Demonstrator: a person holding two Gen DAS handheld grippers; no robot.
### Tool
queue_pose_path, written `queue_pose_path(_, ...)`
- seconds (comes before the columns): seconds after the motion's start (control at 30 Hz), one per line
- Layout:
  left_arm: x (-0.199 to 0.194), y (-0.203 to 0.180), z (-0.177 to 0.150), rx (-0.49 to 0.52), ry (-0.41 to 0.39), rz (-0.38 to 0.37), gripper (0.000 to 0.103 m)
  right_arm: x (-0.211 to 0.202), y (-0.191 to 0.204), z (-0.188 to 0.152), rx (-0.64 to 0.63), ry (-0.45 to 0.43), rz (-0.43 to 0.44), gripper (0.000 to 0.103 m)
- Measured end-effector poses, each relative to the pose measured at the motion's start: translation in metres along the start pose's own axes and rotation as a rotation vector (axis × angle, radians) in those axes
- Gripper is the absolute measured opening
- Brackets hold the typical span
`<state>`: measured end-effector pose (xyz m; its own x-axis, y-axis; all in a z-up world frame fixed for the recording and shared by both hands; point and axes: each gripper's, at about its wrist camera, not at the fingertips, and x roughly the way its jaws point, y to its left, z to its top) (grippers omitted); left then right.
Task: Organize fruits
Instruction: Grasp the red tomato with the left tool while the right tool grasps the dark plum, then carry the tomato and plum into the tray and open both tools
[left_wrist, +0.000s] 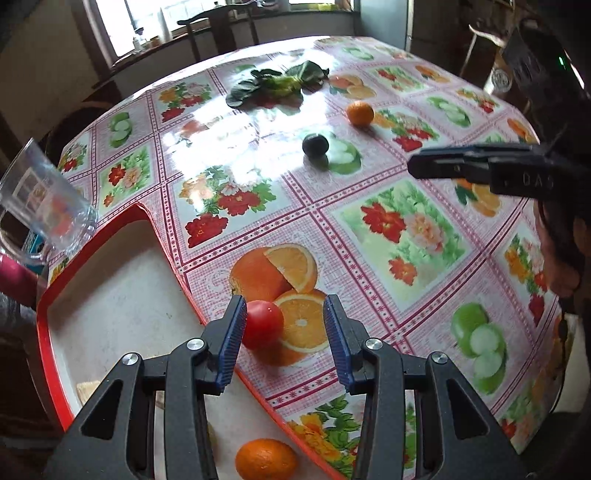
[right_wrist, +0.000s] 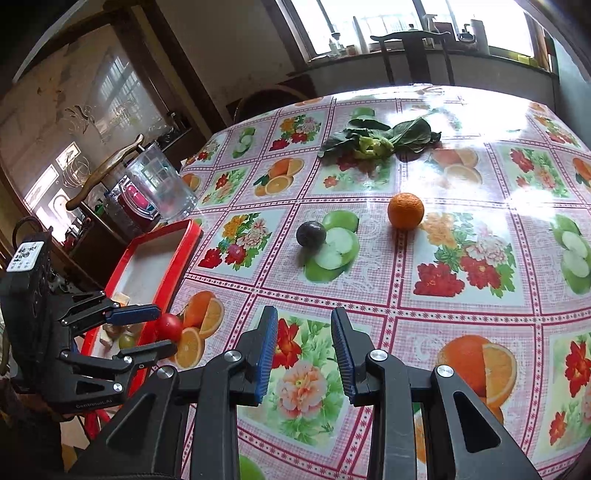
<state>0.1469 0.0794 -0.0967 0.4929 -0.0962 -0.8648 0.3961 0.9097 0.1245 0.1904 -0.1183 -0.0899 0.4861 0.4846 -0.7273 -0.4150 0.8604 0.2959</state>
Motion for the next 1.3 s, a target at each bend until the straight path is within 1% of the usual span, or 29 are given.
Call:
queue_pose_path(0.07, 0.004, 0.002, 0.001, 0.027, 0.014, 0.009, 0.041, 0.009, 0.001, 0.006, -0.002, 0.008, -0.002, 0.032)
queue_pose_path(0.13, 0.007, 0.006, 0.002, 0.044, 0.022, -0.003, 0.041, 0.020, 0.002, 0.013, -0.005, 0.017, -0.005, 0.032)
queue_pose_path(0.2, 0.011, 0.011, 0.002, 0.065, 0.038, 0.008, 0.041, 0.032, 0.004, 0.020, -0.012, 0.023, -0.013, 0.032)
queue_pose_path(0.3, 0.015, 0.013, 0.001, 0.098, 0.032, -0.001, 0.041, 0.051, 0.008, 0.029, -0.024, 0.031, -0.036, 0.032)
queue_pose_path(0.4, 0.019, 0.011, 0.003, 0.123, 0.036, 0.014, 0.041, 0.068, 0.011, 0.038, -0.033, 0.031, -0.065, 0.032)
queue_pose_path(0.5, 0.026, 0.011, 0.006, 0.127, 0.038, 0.031, 0.041, 0.082, 0.012, 0.044, -0.038, 0.028, -0.099, 0.032)
queue_pose_path(0.57, 0.030, 0.013, 0.010, 0.118, 0.047, 0.035, 0.041, 0.087, 0.014, 0.048, -0.056, 0.002, -0.141, 0.032)
queue_pose_path(0.67, 0.033, 0.014, 0.012, 0.105, 0.048, 0.046, 0.041, 0.092, 0.013, 0.052, -0.059, -0.013, -0.167, 0.029)
queue_pose_path(0.7, 0.033, 0.015, 0.013, 0.097, 0.045, 0.044, 0.040, 0.092, 0.012, 0.052, -0.059, -0.014, -0.172, 0.027)
queue_pose_path(0.77, 0.032, 0.019, 0.014, 0.070, 0.040, 0.053, 0.030, 0.090, 0.011, 0.051, -0.063, -0.015, -0.173, 0.024)
queue_pose_path(0.83, 0.029, 0.026, 0.015, 0.009, 0.044, 0.032, 0.027, 0.086, 0.011, 0.048, -0.061, -0.014, -0.167, 0.023)
queue_pose_path(0.9, 0.024, 0.032, 0.015, -0.056, 0.030, -0.031, 0.027, 0.079, 0.012, 0.042, -0.056, -0.018, -0.152, 0.023)
queue_pose_path(1.0, 0.019, 0.031, 0.012, -0.081, 0.018, -0.034, 0.027, 0.066, 0.016, 0.034, -0.058, -0.028, -0.123, 0.023)
queue_pose_path(1.13, 0.013, 0.026, 0.005, -0.107, 0.003, -0.058, 0.027, 0.045, 0.022, 0.024, -0.062, -0.043, -0.090, 0.023)
queue_pose_path(1.23, 0.003, 0.024, 0.000, -0.134, -0.020, -0.087, 0.027, 0.027, 0.026, 0.017, -0.063, -0.057, -0.070, 0.023)
queue_pose_path(1.3, -0.004, 0.022, -0.003, -0.149, -0.040, -0.093, 0.027, 0.018, 0.029, 0.013, -0.065, -0.065, -0.057, 0.023)
